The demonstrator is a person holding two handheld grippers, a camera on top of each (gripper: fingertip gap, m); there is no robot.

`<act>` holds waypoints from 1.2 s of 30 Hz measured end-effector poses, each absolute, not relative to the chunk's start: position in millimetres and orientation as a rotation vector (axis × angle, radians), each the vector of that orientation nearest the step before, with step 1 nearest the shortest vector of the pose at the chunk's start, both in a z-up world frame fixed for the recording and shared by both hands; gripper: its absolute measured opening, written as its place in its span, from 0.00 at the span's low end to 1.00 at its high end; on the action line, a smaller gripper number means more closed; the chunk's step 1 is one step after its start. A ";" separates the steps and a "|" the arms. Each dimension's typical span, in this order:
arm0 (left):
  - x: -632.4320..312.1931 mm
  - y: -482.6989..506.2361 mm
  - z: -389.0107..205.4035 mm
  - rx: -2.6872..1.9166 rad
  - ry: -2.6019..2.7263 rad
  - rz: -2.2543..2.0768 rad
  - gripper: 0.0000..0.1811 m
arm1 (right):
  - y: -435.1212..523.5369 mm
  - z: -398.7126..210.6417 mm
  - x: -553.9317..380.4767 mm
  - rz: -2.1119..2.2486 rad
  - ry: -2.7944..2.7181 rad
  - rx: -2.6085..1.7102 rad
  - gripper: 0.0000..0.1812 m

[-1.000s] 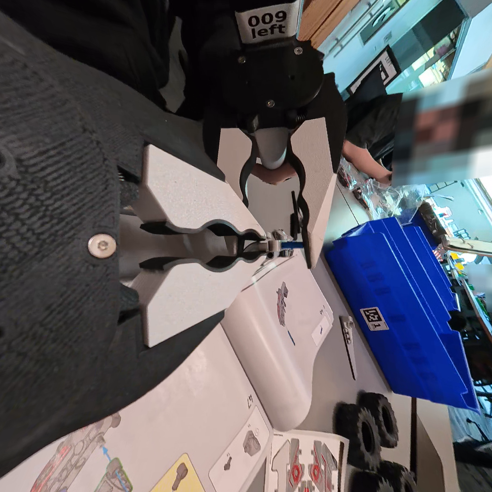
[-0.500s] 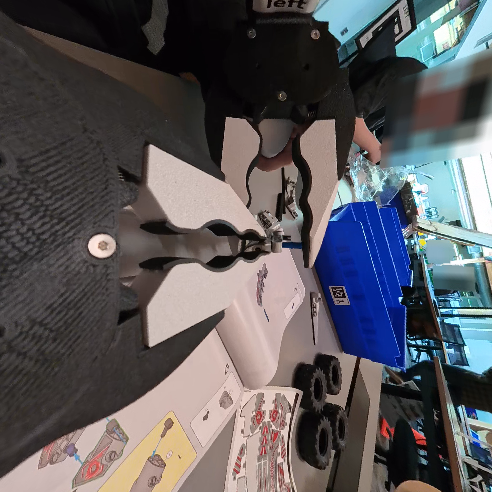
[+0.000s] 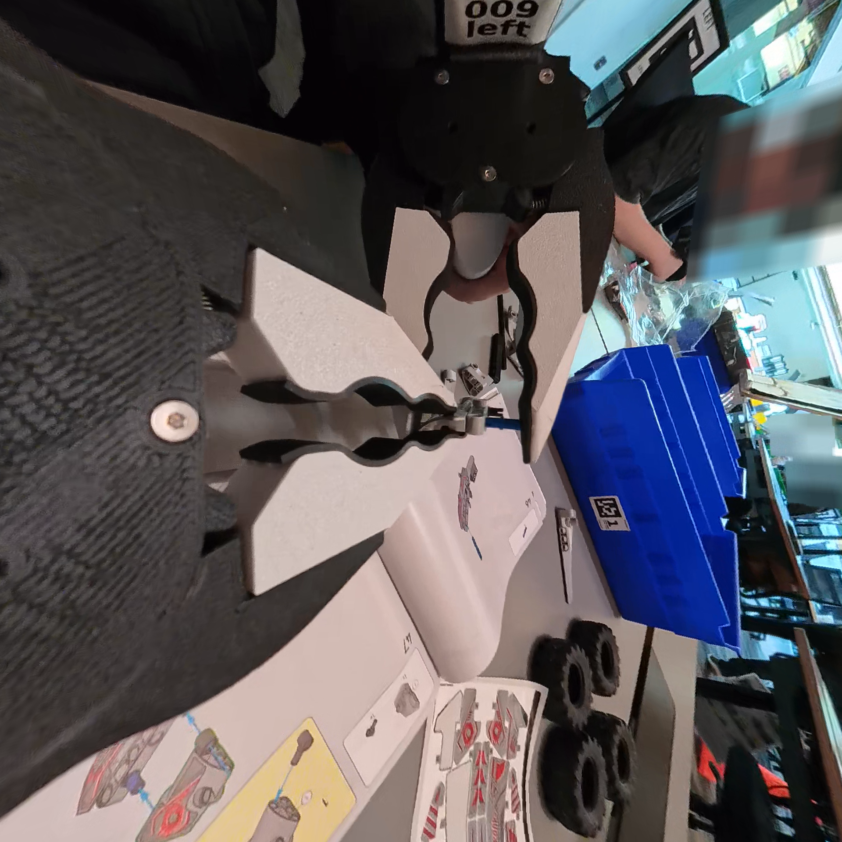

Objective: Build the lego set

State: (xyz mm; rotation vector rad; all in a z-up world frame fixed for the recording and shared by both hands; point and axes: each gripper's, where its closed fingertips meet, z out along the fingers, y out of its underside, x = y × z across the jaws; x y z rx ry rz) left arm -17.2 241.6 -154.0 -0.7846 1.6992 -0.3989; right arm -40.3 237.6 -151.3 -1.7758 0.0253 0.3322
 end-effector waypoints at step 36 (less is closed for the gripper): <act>-21.1 247.0 -175.0 -0.863 1.775 -0.531 0.26 | 241.3 -163.2 -52.4 0.307 -0.001 -1.861 0.03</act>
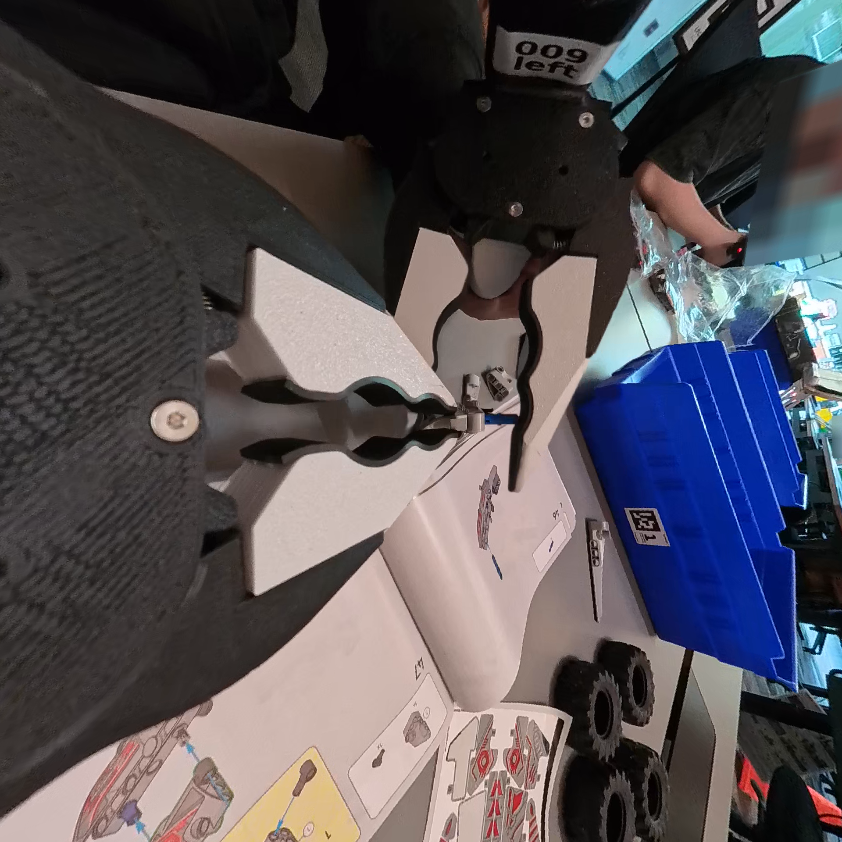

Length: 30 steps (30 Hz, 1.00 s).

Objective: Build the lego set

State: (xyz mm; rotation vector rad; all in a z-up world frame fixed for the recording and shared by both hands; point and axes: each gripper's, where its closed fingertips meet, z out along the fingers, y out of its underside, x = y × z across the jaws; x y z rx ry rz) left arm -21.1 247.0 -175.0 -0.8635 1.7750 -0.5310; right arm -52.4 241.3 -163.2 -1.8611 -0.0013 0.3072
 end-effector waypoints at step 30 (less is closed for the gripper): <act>-22.4 259.4 -169.2 -0.771 1.598 -0.291 0.26 | 240.6 -165.8 -46.4 0.405 0.091 -1.864 0.02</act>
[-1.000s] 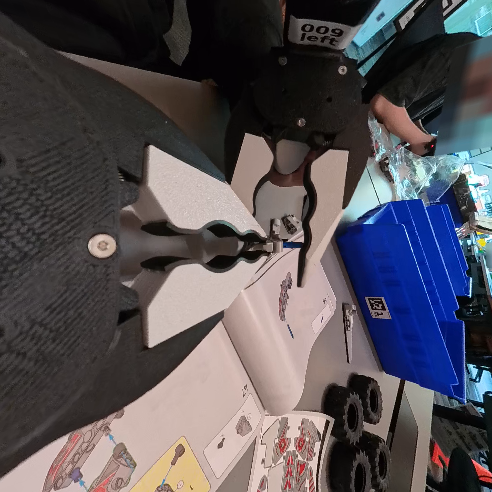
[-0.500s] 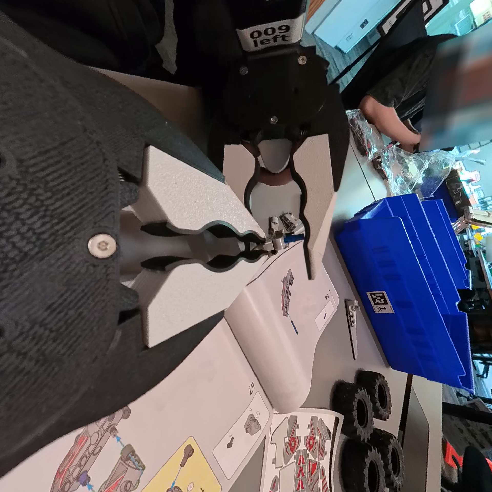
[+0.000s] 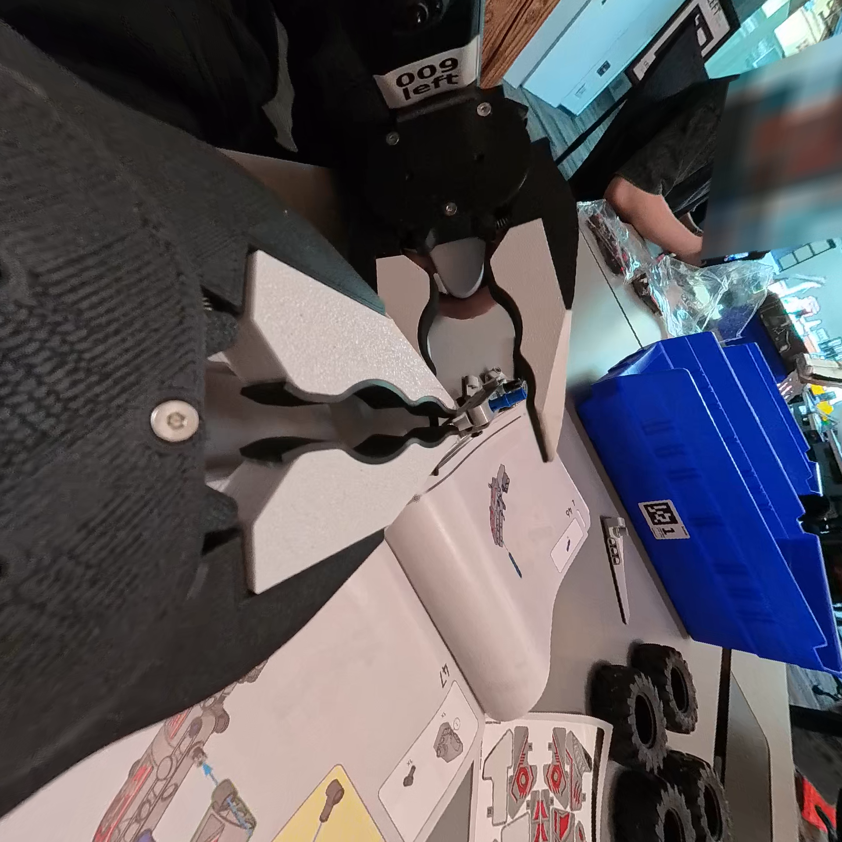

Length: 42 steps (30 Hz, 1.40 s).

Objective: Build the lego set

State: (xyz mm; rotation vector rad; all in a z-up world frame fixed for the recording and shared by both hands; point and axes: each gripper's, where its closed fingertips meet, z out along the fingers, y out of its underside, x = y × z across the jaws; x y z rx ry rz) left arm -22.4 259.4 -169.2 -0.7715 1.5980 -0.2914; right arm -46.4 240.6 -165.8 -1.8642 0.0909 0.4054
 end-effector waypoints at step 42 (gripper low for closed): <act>-14.6 253.8 -172.4 -0.495 1.660 -0.068 0.26 | 239.2 -176.0 -40.5 0.651 0.263 -1.871 0.01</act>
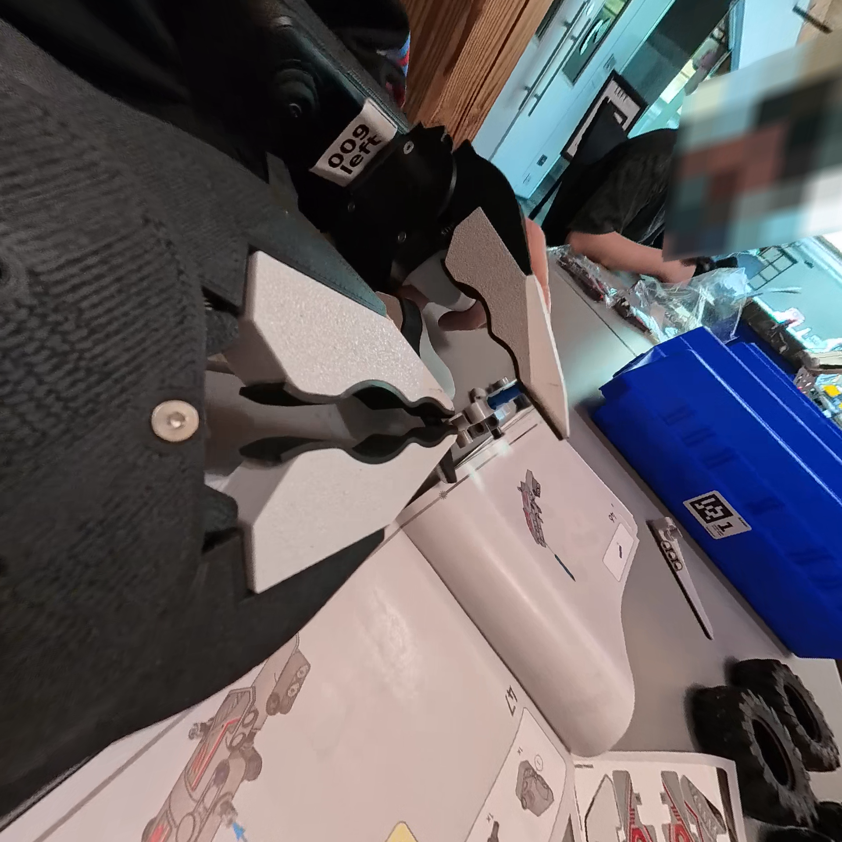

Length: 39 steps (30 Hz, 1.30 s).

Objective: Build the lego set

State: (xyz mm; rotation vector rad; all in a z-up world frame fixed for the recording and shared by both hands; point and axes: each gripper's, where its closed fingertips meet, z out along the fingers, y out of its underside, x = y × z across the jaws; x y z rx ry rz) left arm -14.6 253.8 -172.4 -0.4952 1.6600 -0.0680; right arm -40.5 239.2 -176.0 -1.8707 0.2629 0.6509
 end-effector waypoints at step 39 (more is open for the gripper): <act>-16.9 241.5 -187.3 -0.535 1.842 -0.235 0.27 | 240.8 -169.3 -43.0 0.524 0.178 -1.866 0.04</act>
